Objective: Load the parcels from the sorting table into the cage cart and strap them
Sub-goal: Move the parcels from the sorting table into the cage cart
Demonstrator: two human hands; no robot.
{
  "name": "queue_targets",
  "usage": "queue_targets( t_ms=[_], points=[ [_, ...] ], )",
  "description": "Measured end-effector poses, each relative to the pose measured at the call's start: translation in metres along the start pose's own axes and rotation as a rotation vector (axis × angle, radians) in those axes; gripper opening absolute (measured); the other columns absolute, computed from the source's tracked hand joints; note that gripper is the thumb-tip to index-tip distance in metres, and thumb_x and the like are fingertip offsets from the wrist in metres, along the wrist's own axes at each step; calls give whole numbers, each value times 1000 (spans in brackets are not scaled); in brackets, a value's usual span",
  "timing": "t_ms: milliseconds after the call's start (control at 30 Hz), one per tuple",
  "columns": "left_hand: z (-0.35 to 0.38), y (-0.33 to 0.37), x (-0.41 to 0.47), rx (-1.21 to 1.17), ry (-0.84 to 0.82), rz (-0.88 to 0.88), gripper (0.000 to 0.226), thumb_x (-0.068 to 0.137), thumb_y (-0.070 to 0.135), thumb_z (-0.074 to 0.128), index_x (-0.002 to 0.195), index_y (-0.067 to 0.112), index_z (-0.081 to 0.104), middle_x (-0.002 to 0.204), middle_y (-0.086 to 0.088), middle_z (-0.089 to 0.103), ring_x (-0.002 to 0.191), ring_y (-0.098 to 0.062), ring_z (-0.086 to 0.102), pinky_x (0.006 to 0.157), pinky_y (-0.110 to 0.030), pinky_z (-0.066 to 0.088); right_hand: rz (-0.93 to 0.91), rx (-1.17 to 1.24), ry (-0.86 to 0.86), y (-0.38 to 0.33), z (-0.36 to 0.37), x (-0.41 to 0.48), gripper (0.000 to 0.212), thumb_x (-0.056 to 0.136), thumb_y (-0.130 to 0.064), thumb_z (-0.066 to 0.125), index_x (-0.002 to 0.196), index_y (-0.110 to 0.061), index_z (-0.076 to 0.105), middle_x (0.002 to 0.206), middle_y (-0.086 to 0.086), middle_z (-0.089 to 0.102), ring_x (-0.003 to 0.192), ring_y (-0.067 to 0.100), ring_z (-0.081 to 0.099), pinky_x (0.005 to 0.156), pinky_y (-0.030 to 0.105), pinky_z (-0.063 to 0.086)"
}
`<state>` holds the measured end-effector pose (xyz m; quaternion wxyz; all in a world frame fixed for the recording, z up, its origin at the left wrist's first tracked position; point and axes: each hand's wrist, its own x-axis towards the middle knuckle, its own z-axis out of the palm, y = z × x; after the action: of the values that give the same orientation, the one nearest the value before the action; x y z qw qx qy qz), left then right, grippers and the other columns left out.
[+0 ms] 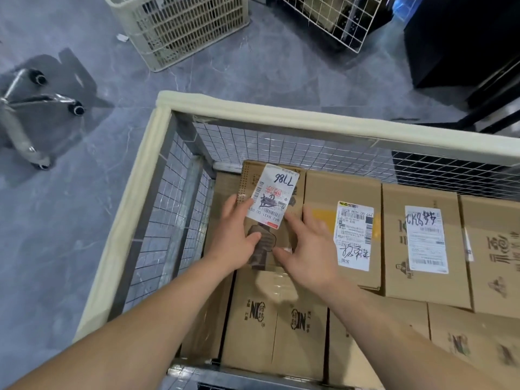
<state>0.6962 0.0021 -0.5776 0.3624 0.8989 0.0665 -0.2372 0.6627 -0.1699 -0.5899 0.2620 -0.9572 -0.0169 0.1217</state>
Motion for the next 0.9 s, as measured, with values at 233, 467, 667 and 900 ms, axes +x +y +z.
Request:
queue_targets(
  t_ms=[233, 467, 667, 900],
  points=[
    [10, -8, 9, -28, -27, 7, 78, 91, 8, 67, 154, 30, 27, 165, 3, 2, 150, -15, 9, 109, -16, 5, -7, -163, -86, 5, 10, 3, 85, 71, -55, 66, 148, -35, 34, 159, -1, 24, 103, 24, 42, 83, 40, 45],
    [20, -12, 3, -41, -36, 19, 77, 94, 7, 61, 155, 33, 23, 165, 6, -1, 151, -13, 4, 112, -18, 5, -26, -264, -158, 5, 8, -5, 85, 73, -58, 65, 147, -31, 34, 164, -3, 17, 125, 25, 38, 89, 41, 39],
    [22, -17, 19, -104, -84, -24, 77, 94, 5, 61, 154, 36, 24, 165, 5, 0, 151, -16, 5, 115, -24, 7, -70, -310, -194, 9, 11, -8, 85, 62, -63, 67, 139, -34, 47, 159, -2, 31, 122, 23, 40, 79, 35, 27],
    [23, -20, 30, -4, -102, -26, 78, 96, 8, 59, 155, 37, 17, 165, 5, -5, 151, -20, 6, 116, -28, 10, -121, -321, -214, 15, 12, 3, 87, 60, -67, 72, 137, -31, 52, 156, -1, 37, 121, 21, 37, 79, 40, 38]
  ],
)
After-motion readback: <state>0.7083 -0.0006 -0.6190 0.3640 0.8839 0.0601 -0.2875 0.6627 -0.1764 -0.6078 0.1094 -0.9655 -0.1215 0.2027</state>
